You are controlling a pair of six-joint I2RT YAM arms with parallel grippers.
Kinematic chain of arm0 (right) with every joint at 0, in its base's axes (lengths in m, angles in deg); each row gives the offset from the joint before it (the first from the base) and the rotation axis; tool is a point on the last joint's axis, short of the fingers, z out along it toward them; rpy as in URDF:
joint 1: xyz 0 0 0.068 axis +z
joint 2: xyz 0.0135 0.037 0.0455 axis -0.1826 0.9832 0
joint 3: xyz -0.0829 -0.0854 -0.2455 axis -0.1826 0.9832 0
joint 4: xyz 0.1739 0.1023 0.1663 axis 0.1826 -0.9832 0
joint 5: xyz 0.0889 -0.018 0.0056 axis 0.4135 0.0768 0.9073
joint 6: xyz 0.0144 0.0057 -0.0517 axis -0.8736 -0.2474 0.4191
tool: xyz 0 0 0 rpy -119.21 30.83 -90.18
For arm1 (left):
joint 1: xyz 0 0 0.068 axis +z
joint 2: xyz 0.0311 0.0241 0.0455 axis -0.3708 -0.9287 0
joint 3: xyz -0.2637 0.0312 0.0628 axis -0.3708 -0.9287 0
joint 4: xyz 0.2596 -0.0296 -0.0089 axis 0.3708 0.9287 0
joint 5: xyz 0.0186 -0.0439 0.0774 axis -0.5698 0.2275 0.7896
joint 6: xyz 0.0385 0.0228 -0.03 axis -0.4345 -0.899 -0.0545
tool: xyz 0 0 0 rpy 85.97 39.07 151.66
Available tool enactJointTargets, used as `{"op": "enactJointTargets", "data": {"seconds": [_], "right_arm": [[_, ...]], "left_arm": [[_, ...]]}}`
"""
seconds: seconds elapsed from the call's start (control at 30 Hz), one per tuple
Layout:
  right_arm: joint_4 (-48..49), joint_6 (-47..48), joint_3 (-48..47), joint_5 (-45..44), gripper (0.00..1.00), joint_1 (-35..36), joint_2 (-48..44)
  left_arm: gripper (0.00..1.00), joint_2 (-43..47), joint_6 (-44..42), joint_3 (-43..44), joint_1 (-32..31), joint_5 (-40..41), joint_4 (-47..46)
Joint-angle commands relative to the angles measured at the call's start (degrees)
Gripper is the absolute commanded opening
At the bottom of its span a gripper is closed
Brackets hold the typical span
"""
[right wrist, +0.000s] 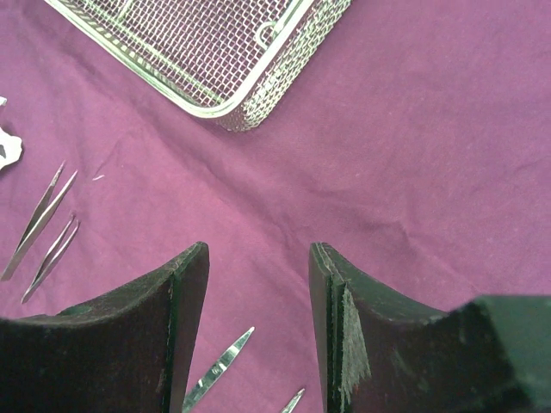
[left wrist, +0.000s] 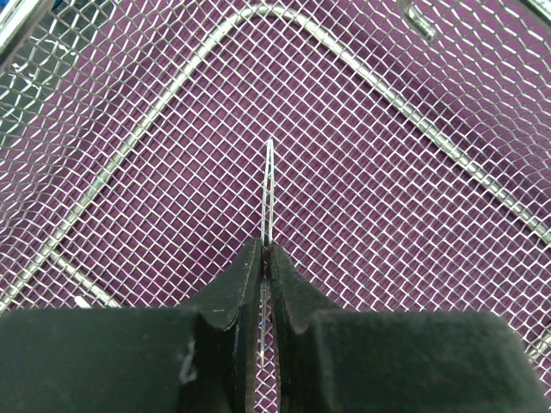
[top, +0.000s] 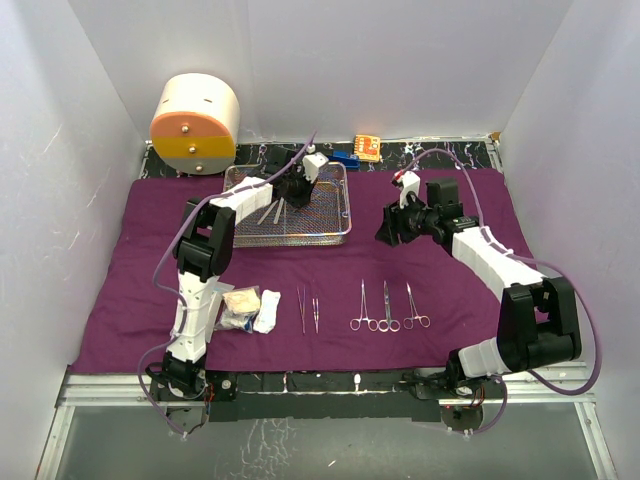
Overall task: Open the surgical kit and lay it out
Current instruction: Pick up the medical item from the container, then place the medical item in the surgical kit.
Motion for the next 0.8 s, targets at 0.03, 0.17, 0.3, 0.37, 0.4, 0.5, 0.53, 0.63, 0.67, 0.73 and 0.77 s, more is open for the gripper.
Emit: {"op": "enactJointTargets", "data": {"seconds": [0.03, 0.17, 0.3, 0.37, 0.4, 0.5, 0.53, 0.63, 0.67, 0.73, 0.77], "right_arm": [[1.29, -0.04, -4.54, 1.0, 0.47, -0.18, -1.29], [1.91, -0.82, -6.32, 1.76, 0.46, -0.14, -0.91], [4.51, -3.19, -8.63, 3.02, 0.47, 0.28, -0.22], [7.12, -5.46, -9.86, 3.5, 0.48, 0.71, 0.42], [8.5, -6.94, -10.48, 3.66, 0.48, 0.95, 0.84], [12.91, -12.66, -12.46, 5.38, 0.51, 1.67, 2.42], [14.51, -14.75, -13.12, 5.93, 0.52, 2.04, 2.96], [18.73, -20.39, -15.49, 6.78, 0.53, 3.79, 4.66], [19.5, -21.8, -16.55, 6.66, 0.53, 4.47, 5.36], [20.82, -25.0, -18.39, 6.56, 0.54, 5.55, 6.99], [21.45, -27.01, -19.09, 6.66, 0.54, 5.81, 7.65]], "left_arm": [[0.0, 6.77, -2.68, -0.56, 0.05, 0.49, 1.88], [0.0, 10.26, -2.55, -0.34, 0.04, -0.19, 1.82], [0.0, 14.5, 0.72, -1.26, 0.04, 0.4, 0.36], [0.0, 16.92, 1.97, -2.19, -0.17, 0.82, -0.12], [0.0, 18.29, 2.39, -2.9, -0.49, 1.43, -0.29], [0.0, 22.61, 2.95, -5.15, -1.59, 2.86, -0.52], [0.0, 24.12, 3.09, -6.1, -2.05, 2.98, -0.65], [0.0, 28.5, 3.18, -9.04, -4.16, 4.22, -0.74], [0.0, 29.87, 3.17, -9.97, -4.82, 4.63, -0.71], [0.0, 31.96, 3.4, -11.06, -6.0, 5.11, 0.19], [0.0, 32.68, 3.62, -11.18, -6.49, 5.17, 0.97]]}}
